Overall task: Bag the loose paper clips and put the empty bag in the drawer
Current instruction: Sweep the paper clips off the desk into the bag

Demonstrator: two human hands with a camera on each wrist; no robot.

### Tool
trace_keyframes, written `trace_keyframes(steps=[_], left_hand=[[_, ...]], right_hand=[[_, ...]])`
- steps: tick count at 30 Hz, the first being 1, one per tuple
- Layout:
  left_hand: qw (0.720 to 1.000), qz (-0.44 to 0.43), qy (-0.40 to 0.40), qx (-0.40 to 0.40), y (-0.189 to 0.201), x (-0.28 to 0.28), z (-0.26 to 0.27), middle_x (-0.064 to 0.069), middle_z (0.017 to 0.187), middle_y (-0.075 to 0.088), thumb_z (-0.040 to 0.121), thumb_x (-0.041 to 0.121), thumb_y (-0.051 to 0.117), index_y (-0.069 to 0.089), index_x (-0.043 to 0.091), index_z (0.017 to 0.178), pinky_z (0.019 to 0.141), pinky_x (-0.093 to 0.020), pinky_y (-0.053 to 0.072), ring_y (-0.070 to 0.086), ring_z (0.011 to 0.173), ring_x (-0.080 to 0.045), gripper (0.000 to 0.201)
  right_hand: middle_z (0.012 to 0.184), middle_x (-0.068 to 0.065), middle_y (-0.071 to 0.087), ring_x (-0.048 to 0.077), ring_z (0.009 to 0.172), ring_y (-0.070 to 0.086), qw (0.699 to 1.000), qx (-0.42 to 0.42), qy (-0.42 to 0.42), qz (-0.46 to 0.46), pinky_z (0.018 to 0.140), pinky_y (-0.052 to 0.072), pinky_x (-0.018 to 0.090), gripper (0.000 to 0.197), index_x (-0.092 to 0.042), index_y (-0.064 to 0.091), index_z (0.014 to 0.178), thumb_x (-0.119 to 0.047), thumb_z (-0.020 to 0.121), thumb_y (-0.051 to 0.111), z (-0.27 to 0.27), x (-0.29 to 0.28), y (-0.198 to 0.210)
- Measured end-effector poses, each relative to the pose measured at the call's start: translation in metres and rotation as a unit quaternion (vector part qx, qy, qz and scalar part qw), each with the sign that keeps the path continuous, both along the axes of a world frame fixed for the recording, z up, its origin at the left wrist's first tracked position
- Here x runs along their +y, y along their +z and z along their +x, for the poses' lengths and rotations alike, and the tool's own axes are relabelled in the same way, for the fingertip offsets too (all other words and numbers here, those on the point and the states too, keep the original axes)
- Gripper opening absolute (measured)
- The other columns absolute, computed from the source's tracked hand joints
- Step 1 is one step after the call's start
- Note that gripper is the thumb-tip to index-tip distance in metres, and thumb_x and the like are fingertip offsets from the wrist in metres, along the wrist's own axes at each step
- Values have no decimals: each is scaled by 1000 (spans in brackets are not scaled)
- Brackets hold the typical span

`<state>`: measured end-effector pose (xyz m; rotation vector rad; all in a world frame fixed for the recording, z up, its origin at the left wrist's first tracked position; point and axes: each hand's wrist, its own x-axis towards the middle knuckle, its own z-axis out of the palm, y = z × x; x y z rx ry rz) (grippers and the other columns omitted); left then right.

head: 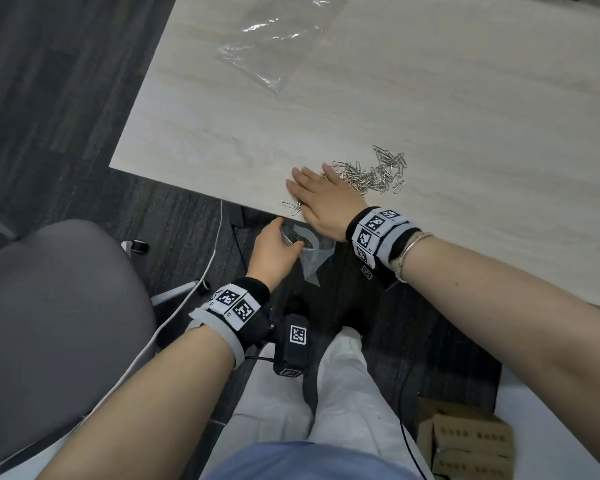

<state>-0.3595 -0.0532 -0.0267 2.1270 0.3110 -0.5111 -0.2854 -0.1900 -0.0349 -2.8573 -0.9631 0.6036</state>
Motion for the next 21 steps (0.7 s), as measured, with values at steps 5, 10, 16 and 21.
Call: trace_keyframes(steps=[5, 10, 16, 21], left_hand=[[1000, -1, 3, 1, -4, 0, 0, 3, 102, 56, 84, 10, 62, 53, 6, 119, 77, -20, 35, 50, 92, -10, 36], [1000, -15, 9, -1, -7, 1, 0, -3, 100, 64, 84, 10, 59, 56, 11, 111, 73, -22, 38, 56, 88, -13, 27], [1000, -5, 0, -6, -8, -1, 0, -5, 102, 66, 83, 11, 61, 57, 7, 108, 76, -23, 41, 60, 92, -18, 26], [1000, -17, -8, 2, -7, -6, -2, 1, 113, 60, 82, 8, 62, 54, 7, 117, 87, -25, 42, 57, 105, -15, 35]], right_hand=[[158, 6, 11, 19, 146, 10, 998, -13, 59, -11, 116, -6, 39, 53, -15, 13, 149, -28, 98, 24, -25, -3, 4], [157, 5, 15, 18, 145, 12, 996, 8, 90, 19, 114, -13, 36, 55, -14, 18, 148, -23, 96, 32, -48, -14, 3], [149, 11, 35, 23, 140, 31, 991, 5, 67, 113, 117, 3, 37, 54, -8, 36, 141, -16, 89, 42, -62, -30, -2], [156, 13, 17, 23, 145, 12, 990, -9, -73, 119, 117, -1, 33, 59, -6, 19, 147, -21, 91, 27, -68, -46, -4]])
